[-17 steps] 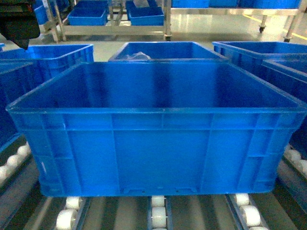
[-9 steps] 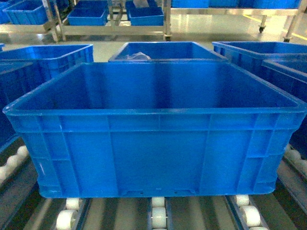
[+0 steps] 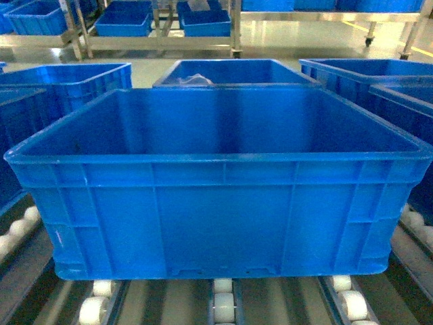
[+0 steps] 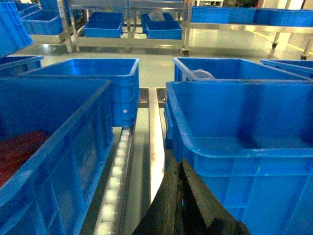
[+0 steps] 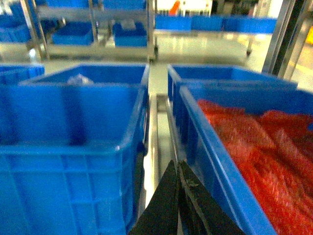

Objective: Place box next to blue box on left shelf

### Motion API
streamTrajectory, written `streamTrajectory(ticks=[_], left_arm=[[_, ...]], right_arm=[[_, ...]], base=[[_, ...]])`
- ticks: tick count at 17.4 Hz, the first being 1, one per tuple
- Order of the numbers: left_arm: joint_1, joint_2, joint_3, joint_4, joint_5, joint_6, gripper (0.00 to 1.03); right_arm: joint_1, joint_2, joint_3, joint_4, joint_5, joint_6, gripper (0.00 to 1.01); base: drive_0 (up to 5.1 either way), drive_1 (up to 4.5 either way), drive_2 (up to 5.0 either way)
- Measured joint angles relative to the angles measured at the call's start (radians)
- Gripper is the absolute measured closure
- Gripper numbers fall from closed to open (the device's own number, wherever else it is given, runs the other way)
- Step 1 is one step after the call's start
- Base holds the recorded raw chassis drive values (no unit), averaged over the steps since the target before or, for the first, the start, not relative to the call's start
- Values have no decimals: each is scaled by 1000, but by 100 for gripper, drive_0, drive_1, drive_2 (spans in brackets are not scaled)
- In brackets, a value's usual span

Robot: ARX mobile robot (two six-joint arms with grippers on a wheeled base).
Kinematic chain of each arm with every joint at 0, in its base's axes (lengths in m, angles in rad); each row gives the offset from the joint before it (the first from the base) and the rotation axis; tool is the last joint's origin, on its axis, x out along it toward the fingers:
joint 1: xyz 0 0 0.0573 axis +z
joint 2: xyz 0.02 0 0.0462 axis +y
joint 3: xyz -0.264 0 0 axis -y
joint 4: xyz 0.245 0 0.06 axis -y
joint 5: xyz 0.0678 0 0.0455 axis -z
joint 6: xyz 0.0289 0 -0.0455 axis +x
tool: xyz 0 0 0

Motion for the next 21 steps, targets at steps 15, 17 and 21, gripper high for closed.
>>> streamTrajectory(ticks=[15,17,21], left_arm=[[1,-371,-37,-306,-1,0,101],[1,-408,-37,-346,-1,0,101],[1,-582,-34,-516,-3,0,101]], right_arm=[[0,-395,-40,-334,0,0,99],[0,-436,-40,-375,0,0,99],[0,-628,-39,-575,0,0,99]], base=[[0,0,0],[0,0,0],[0,0,0]])
